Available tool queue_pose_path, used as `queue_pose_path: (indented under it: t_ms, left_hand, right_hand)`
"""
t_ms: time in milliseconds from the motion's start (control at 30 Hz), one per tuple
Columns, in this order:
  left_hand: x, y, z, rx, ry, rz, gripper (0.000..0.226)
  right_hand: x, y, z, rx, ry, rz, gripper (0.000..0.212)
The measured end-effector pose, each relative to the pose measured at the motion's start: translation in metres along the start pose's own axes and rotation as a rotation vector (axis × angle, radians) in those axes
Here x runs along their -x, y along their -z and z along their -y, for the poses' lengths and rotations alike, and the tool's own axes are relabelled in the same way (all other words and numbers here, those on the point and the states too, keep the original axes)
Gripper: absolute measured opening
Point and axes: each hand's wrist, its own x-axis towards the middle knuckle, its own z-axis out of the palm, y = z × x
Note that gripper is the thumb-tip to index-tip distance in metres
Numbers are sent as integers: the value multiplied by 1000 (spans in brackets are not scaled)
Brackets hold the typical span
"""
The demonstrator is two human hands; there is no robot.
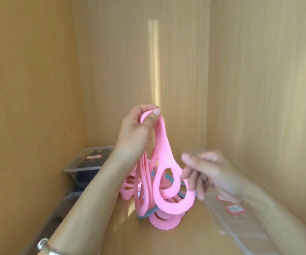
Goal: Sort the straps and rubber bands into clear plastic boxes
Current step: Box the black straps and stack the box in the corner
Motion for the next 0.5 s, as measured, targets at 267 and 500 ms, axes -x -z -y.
queue_pose_path:
  t_ms: [267, 500]
  left_hand:
    - [16, -23, -1, -90, -24, 207, 7]
    - [26, -33, -2, -72, 13, 244, 8]
  right_hand:
    - [-16, -7, -30, 62, 308, -121, 65]
    - [-16, -29, -36, 106, 273, -44, 82]
